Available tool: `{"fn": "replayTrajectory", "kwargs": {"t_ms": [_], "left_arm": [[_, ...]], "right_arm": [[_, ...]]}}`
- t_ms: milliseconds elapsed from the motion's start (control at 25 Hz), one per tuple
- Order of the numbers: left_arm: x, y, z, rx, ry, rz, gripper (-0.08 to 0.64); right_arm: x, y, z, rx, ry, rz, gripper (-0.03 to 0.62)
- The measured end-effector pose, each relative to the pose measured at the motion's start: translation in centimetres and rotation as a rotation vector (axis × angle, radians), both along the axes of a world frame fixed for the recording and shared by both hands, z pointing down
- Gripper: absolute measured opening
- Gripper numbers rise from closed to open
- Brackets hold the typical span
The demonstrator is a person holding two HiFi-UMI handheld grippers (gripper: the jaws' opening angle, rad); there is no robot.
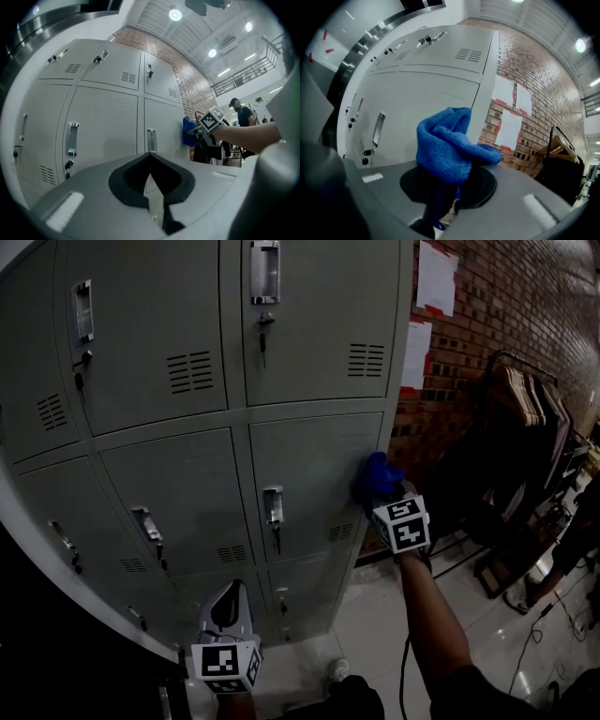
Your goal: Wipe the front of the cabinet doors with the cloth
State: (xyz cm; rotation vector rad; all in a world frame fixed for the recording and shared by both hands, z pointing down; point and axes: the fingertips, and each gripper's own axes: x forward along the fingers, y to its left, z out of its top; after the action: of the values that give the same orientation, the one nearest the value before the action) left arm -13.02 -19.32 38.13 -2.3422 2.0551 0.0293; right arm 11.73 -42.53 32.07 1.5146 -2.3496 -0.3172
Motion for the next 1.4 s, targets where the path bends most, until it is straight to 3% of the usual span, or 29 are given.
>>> {"fn": "replayTrajectory", "kwargs": {"t_ms": [400, 1120, 1400], "left_arm": [[0.3, -0.8, 0.5, -0.013, -0.007, 0.008, 0.017], [-2.8, 0.9, 0.4, -0.002, 0.005, -0.038, 0.017], [-3.9, 2.0, -0.3, 0.005, 0.008, -0.070, 0.017]], "right_arm": [[-1.1, -0.6, 0.5, -0.021, -0.019, -0.006, 0.080], [-15.6, 4.4, -1.2, 0.011, -0.025, -0.241, 0.081], [-19.5, 6.0, -1.2, -0.003, -0.043, -0.316, 0.081]]}}
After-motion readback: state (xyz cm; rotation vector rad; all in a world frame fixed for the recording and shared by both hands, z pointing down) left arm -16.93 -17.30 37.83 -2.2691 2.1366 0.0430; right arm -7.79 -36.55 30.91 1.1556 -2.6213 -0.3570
